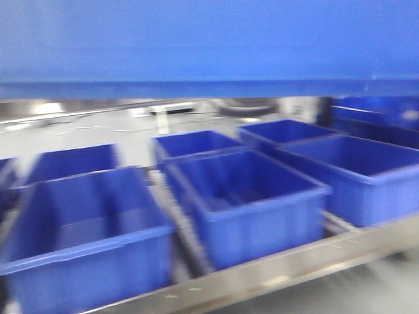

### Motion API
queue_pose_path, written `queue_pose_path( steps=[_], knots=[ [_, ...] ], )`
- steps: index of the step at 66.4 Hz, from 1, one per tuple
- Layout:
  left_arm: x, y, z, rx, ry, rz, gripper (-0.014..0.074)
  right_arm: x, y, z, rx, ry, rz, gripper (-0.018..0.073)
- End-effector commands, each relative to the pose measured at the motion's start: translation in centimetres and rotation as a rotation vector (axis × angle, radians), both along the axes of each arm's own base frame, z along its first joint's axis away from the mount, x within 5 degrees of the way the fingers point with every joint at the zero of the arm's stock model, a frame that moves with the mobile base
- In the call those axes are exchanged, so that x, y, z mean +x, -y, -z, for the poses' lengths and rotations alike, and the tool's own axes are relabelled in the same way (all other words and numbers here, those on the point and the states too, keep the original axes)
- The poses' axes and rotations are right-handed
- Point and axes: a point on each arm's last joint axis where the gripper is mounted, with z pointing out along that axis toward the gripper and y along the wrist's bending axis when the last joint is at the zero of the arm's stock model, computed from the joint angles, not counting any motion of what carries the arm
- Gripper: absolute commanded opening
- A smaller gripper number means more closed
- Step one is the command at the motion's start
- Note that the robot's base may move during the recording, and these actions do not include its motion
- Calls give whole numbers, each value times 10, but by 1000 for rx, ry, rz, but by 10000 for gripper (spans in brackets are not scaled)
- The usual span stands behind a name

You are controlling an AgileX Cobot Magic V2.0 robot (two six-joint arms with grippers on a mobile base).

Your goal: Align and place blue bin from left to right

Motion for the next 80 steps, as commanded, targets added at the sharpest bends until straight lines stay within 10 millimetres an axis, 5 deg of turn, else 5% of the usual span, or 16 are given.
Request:
queue_pose_path(
  steps=[1,80],
  knots=[
    [0,22,-14,-108,133,180,-111,-1,-14,-14,125,115,-121,-70],
    [0,22,-14,-108,133,180,-111,-1,-14,-14,125,115,-121,-70]
  ],
)
